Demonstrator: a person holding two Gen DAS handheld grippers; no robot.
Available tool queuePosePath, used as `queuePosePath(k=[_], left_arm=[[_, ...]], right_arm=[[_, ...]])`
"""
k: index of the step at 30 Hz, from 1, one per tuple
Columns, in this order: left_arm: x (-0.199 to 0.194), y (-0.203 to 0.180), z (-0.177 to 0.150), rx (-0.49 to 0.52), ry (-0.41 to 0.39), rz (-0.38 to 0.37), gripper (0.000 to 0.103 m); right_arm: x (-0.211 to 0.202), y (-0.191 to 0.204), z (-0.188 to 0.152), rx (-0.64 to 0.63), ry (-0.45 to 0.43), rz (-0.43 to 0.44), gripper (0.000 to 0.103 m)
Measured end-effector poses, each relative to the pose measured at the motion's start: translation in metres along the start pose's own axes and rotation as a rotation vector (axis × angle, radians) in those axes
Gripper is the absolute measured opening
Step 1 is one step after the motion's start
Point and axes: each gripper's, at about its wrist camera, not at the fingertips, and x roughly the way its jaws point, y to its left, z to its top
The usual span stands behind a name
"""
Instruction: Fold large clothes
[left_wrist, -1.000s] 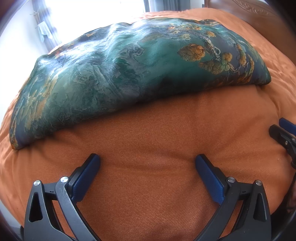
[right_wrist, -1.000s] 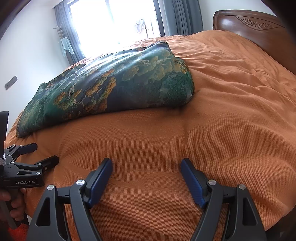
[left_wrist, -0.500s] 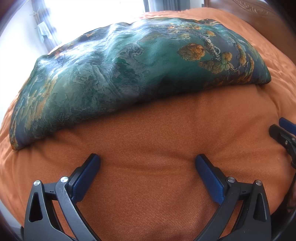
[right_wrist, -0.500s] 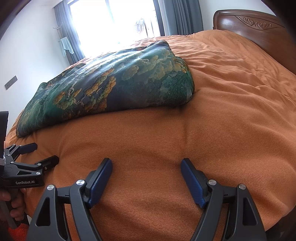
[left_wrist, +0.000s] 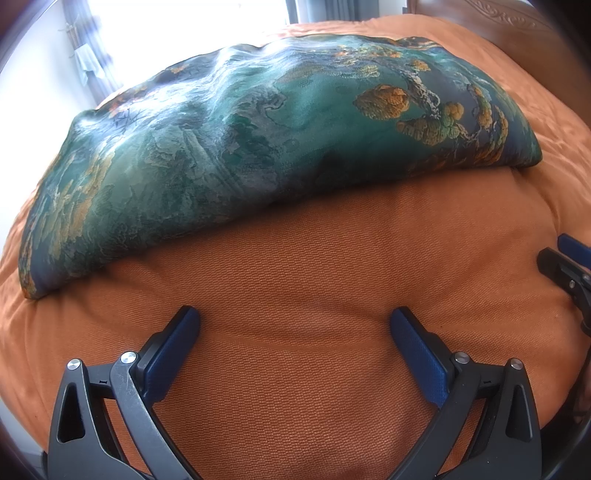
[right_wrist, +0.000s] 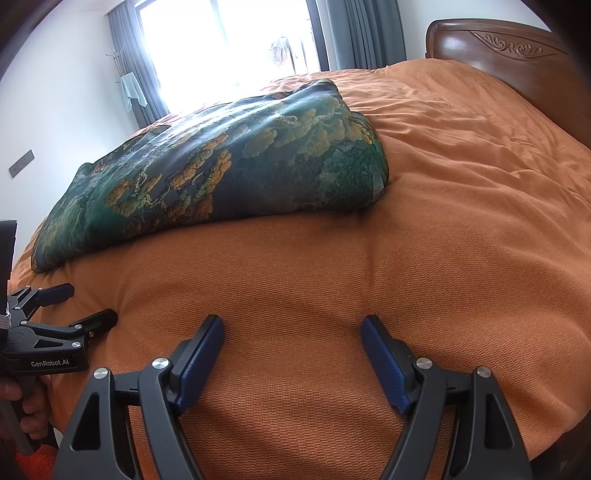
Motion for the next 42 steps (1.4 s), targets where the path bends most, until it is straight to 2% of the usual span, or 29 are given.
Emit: queuePosePath(k=[10,29,32,34,37,39,42], left_arm=[[0.000,-0.001,0.000,0.000,-0.001,-0.002,0.103],[0.002,-0.006,-0.005,0.011,-0.013,0.006,0.103],[-0.015,0.005,-0.003,0.001,-0.017,-0.058,0.102],[-0.037,0.019,0.003,-0.023,-0.083,-0.144,0.102],[-0.056,0.036,0.029,-0.029,-0.171,-0.244,0.103],[-0.058,0.040,0.054,-0.006,-0.209,-0.317,0.103],[-0.042,0.031,0.086,0.080,-0.227,-0.356,0.103]], right_arm=[[0.000,0.000,-0.001,-0.003,0.001,-0.004,0.079],[-0.003,0.009,-0.002,-0.068,0.002,-0.063,0.079],[-0.007,0.006,0.000,-0.044,-0.002,-0.036,0.079],[-0.022,-0.005,0.008,0.020,-0.044,0.022,0.079],[-0.033,-0.029,0.030,0.127,-0.086,0.083,0.079],[-0.024,-0.047,0.052,0.211,-0.077,0.126,0.079],[0.008,-0.079,0.080,0.391,-0.038,0.247,0.079]])
